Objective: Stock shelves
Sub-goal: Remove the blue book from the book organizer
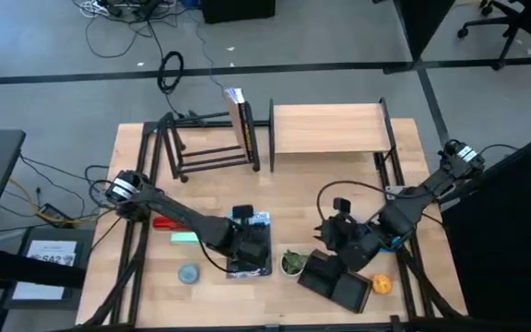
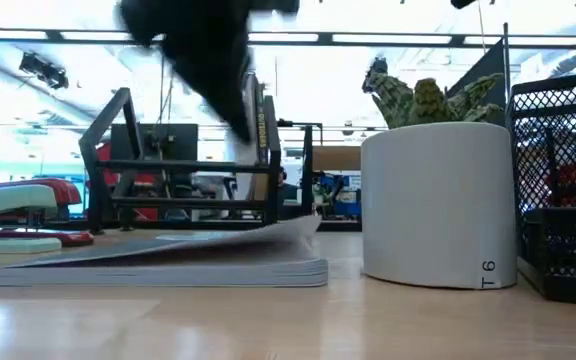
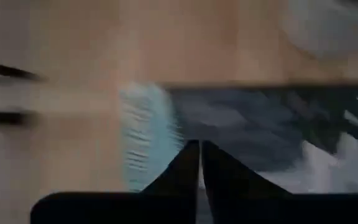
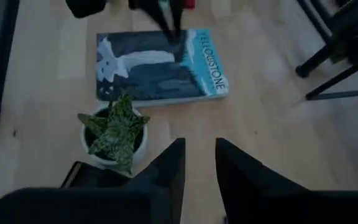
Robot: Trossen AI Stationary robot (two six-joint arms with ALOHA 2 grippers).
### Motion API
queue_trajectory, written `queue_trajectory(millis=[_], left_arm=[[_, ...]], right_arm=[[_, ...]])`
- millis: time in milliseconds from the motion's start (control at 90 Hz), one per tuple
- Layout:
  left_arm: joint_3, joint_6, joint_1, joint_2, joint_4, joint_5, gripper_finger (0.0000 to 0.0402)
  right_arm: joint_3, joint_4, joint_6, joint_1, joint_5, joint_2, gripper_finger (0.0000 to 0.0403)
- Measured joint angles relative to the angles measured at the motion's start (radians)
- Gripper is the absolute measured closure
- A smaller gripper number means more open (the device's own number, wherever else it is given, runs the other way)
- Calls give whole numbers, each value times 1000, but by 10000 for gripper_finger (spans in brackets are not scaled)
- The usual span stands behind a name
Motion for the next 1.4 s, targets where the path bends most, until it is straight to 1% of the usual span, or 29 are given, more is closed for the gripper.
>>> queue_trajectory(millis=[33,78,100,133,189,278,378,433,478,578,644,722,811,956,1089,1222,1400], left_arm=[[43,-2,11,0,-44,-94,401],[98,-42,35,-6,-91,-198,399],[123,-74,53,-11,-112,-235,398],[151,-124,85,-26,-135,-255,395],[182,-174,146,-55,-174,-254,384],[185,-200,245,-117,-200,-252,353],[185,-205,361,-176,-225,-213,300],[185,-206,419,-203,-216,-177,267],[185,-206,462,-213,-204,-169,240],[185,-212,532,-220,-163,-160,186],[185,-233,568,-216,-150,-157,158],[185,-266,606,-208,-146,-157,134],[185,-306,638,-193,-136,-160,120],[184,-313,688,-177,-133,-142,123],[184,-294,731,-154,-116,-109,153],[184,-257,748,-145,-101,-90,204],[184,-223,749,-143,-102,-98,296]], right_arm=[[0,0,0,-5,2,0,343],[0,1,0,-11,2,0,343],[0,1,1,-12,2,0,343],[0,1,1,-14,2,0,343],[0,1,1,-15,4,0,344],[0,3,1,-14,4,0,343],[0,5,1,-12,3,1,342],[0,6,6,-6,4,1,343],[0,6,11,-5,4,1,343],[0,7,14,-5,6,1,343],[0,7,14,-5,8,1,342],[0,8,18,-5,9,1,341],[0,8,20,-5,9,2,341],[0,15,23,-4,9,2,341],[0,22,24,0,9,2,341],[0,23,24,2,9,2,341],[0,27,24,2,10,2,341]])
